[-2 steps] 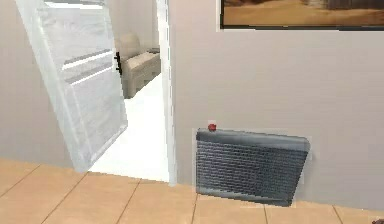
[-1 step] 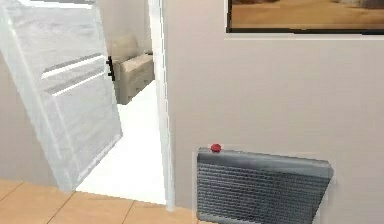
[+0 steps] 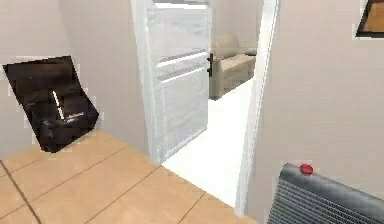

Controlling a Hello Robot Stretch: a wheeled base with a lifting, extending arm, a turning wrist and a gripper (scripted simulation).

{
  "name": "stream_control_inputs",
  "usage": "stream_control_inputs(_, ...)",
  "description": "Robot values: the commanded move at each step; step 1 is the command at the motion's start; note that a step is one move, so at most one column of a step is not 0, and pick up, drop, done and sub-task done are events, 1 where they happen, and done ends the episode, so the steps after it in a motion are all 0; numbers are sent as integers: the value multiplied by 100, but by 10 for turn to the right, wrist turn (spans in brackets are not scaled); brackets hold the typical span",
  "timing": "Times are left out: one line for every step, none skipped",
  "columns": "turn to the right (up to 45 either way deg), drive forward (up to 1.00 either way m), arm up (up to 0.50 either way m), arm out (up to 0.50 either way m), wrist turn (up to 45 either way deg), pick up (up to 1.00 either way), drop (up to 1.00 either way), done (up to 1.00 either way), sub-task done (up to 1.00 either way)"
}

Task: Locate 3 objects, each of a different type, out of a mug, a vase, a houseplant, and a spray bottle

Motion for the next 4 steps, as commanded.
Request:
stream_control_inputs(0, 60, 0, 0, 0, 0, 0, 0, 0)
stream_control_inputs(-60, 0, 0, 0, 0, 0, 0, 0, 0)
stream_control_inputs(0, 65, 0, 0, 0, 0, 0, 0, 0)
stream_control_inputs(330, 0, 0, 0, 0, 0, 0, 0, 0)
